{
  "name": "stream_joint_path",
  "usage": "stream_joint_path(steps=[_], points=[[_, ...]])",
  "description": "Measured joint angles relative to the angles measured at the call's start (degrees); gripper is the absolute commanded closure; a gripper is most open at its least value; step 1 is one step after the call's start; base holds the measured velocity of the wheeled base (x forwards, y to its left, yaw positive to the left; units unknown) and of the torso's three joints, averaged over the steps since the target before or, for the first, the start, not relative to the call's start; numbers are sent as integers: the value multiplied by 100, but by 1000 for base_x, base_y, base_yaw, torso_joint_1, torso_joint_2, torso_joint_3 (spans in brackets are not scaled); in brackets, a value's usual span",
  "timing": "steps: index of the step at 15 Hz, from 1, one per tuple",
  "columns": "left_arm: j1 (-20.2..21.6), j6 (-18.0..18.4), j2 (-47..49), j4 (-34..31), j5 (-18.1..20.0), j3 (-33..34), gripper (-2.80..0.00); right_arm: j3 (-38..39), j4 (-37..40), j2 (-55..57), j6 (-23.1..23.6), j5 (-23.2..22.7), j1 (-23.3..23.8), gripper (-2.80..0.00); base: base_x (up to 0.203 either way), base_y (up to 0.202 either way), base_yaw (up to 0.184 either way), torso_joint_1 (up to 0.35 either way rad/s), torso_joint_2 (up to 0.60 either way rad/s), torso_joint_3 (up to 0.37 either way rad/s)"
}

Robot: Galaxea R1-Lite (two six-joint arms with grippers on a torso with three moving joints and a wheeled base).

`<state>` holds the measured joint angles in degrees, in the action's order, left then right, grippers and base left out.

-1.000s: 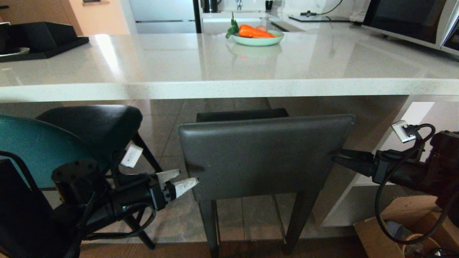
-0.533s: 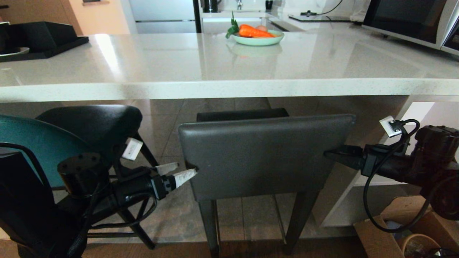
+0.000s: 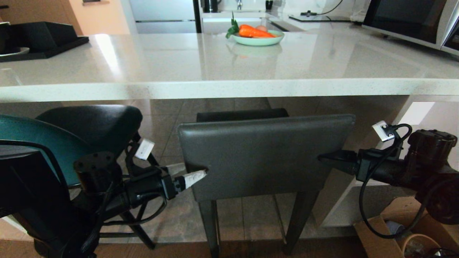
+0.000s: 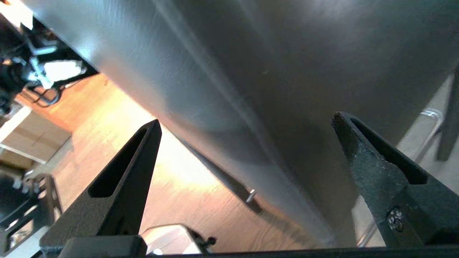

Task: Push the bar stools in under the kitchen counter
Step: Pull the gray chair out from under the dining table

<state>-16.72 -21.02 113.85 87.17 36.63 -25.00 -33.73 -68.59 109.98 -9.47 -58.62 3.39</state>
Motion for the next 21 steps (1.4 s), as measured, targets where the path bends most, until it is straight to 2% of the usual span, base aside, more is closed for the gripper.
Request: stream_joint_path(steps=[4, 13, 15, 16, 18, 20, 21], points=[[42, -56, 70, -4, 14, -184, -280, 445, -552, -44, -17, 185, -340, -280, 0, 0, 0, 0, 0, 0], [300, -49, 55, 4, 33, -94, -280, 953, -578, -635, -74, 214, -735, -280, 0, 0, 0, 0, 0, 0], [315, -42, 40, 21, 287, 194, -280, 1058, -589, -714, -76, 133, -697, -280, 0, 0, 0, 0, 0, 0], [341, -34, 13, 20, 540, 401, -280, 1127, -584, -778, -75, 50, -676, -280, 0, 0, 0, 0, 0, 0], [511, 10, -37, 12, 1232, 555, -280, 1282, -580, -867, -76, -424, -599, -280, 0, 0, 0, 0, 0, 0], [847, 88, 25, -2, 2093, 530, -280, 1314, -600, -803, -64, -887, -461, -280, 0, 0, 0, 0, 0, 0], [946, 107, 67, -11, 2306, 433, -280, 1248, -600, -760, -59, -1008, -429, -280, 0, 0, 0, 0, 0, 0]])
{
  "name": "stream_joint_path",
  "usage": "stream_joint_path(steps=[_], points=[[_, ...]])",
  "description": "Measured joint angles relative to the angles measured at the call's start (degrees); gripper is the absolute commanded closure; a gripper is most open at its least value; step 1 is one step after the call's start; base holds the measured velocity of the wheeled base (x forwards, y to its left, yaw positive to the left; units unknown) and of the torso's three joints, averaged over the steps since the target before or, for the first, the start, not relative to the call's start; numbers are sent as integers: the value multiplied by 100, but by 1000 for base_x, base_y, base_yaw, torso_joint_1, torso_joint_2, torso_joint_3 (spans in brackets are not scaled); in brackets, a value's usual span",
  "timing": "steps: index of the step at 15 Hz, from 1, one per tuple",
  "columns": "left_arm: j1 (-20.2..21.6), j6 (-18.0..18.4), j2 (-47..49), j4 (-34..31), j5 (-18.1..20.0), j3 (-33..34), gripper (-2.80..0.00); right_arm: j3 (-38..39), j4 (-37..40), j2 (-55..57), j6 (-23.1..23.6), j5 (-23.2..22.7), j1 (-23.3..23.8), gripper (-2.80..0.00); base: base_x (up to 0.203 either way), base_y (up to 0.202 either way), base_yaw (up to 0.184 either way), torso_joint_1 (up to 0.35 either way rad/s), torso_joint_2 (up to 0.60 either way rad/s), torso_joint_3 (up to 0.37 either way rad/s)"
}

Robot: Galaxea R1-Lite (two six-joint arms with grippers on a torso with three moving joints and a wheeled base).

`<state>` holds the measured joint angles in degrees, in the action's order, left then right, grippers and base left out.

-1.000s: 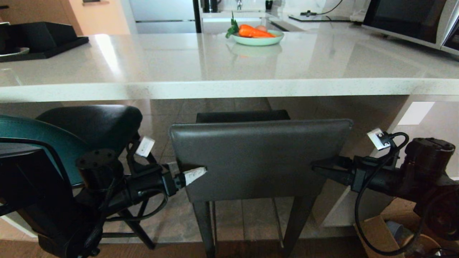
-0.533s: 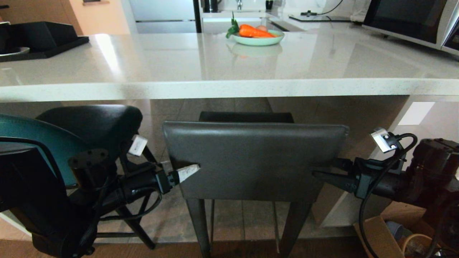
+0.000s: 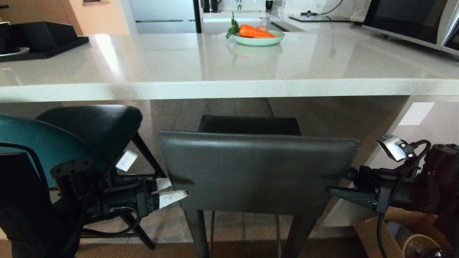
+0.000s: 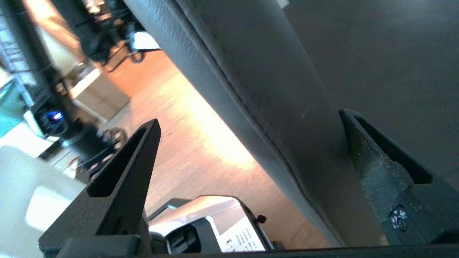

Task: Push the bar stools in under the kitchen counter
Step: Pull the gray chair out from under the dining table

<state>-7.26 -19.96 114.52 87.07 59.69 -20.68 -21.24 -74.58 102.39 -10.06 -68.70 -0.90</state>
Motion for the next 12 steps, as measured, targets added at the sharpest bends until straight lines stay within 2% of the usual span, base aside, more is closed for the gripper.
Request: stream_joint_path(steps=[2, 4, 9, 12], points=[[198, 11, 83, 1, 404, -394, -280, -154, 2, 88, -9, -238, -10, -280, 0, 0, 0, 0, 0, 0], [373, 44, 204, 6, 923, -732, -280, -204, -25, 212, 7, -261, -120, -280, 0, 0, 0, 0, 0, 0], [347, 211, 569, 9, 989, -1374, -280, -558, -269, 849, 17, 26, -311, -280, 0, 0, 0, 0, 0, 0], [227, 375, 642, 9, 1121, -1558, -280, -706, -1029, 1435, 140, 17, -312, -280, 0, 0, 0, 0, 0, 0]])
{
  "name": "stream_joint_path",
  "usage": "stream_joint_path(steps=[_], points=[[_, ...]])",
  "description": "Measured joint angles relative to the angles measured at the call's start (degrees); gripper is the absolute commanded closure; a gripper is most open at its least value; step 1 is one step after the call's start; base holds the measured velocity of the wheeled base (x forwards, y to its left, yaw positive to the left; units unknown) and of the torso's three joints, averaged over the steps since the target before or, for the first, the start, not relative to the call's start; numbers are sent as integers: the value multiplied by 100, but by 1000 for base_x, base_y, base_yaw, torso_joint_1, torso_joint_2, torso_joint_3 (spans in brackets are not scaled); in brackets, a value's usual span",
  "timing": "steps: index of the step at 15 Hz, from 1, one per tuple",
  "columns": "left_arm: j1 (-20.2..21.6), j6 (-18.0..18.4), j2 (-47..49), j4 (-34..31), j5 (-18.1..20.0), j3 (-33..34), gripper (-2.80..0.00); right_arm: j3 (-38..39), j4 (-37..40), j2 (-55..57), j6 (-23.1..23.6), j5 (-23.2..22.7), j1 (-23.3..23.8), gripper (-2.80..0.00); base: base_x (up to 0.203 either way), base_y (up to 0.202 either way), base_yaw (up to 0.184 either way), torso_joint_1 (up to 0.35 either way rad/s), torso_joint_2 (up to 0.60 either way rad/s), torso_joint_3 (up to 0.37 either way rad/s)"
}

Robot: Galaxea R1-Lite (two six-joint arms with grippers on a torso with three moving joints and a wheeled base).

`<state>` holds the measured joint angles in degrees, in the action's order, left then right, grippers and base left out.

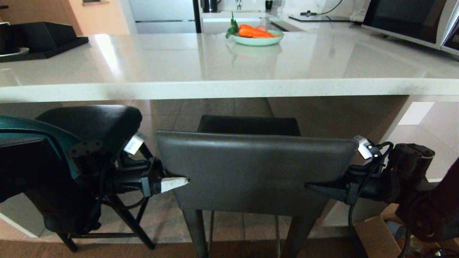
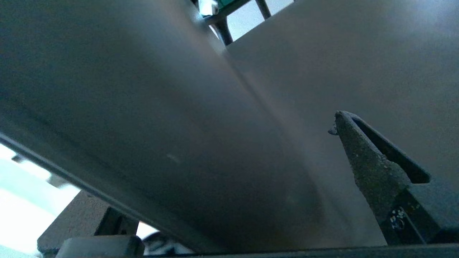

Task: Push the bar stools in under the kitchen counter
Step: Pull the gray chair out from under the dining table

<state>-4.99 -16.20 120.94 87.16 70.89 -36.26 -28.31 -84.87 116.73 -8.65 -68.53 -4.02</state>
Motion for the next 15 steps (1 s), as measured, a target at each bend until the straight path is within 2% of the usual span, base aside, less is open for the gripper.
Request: stream_joint_path(steps=[2, 5, 12, 15], points=[[-10, 15, -2, 2, 247, -42, -280, 1, -213, 314, 104, -274, -18, -280, 0, 0, 0, 0, 0, 0], [-82, 17, 151, 2, 268, -79, -280, 230, -228, 560, 415, -358, -68, -280, 0, 0, 0, 0, 0, 0], [-341, 52, 114, -1, 278, 27, -280, 194, -237, -78, 323, -378, -181, -280, 0, 0, 0, 0, 0, 0], [-438, 92, 80, 2, 270, 60, -280, 130, -217, -314, 401, -559, -343, -280, 0, 0, 0, 0, 0, 0]])
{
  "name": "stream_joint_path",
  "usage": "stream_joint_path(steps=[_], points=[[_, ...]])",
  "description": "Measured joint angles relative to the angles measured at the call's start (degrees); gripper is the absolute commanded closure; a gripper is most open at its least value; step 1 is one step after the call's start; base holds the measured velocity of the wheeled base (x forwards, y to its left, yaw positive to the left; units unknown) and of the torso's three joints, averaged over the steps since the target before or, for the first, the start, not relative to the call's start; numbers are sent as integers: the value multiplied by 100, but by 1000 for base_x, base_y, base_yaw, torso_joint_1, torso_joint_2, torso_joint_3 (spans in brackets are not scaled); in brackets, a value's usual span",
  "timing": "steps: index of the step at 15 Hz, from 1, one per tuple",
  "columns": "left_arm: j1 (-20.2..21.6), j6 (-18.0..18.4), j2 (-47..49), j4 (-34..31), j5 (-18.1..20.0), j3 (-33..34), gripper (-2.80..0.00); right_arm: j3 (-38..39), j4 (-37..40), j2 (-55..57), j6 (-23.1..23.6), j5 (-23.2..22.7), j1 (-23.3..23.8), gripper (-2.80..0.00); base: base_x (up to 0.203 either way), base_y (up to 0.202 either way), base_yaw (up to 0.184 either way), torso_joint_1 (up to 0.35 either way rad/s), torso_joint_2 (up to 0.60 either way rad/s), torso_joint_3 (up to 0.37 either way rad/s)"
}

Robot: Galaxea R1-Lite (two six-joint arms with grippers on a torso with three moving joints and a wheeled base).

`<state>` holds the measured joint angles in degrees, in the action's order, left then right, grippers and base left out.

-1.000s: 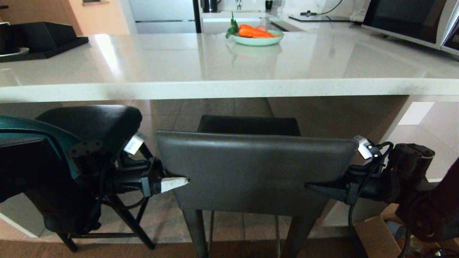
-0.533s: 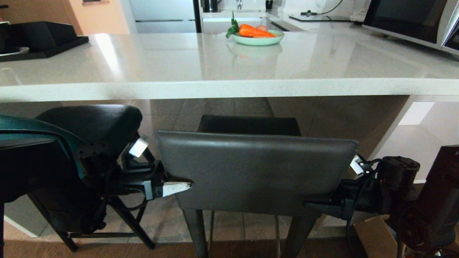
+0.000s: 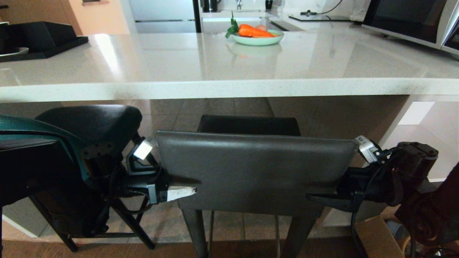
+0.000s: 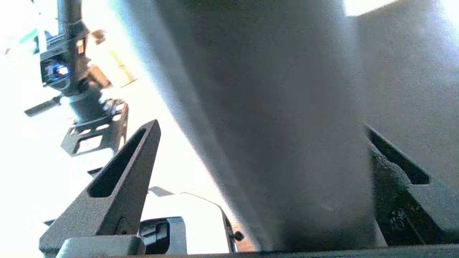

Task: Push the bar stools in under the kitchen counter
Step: Pull the gray chair out from under the dining table

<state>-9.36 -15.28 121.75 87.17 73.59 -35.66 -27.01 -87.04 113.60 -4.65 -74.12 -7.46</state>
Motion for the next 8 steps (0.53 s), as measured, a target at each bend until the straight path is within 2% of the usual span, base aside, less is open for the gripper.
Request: stream_joint_path(steps=[1, 8], points=[[-4, 1, 0, 0, 0, -18, -280, 20, -4, -29, 32, -11, -22, 0, 0, 0, 0, 0, 0, 0], [-6, -34, 16, -2, -11, -124, -280, -10, -44, 70, 23, -19, 96, 0, 0, 0, 0, 0, 0, 0]])
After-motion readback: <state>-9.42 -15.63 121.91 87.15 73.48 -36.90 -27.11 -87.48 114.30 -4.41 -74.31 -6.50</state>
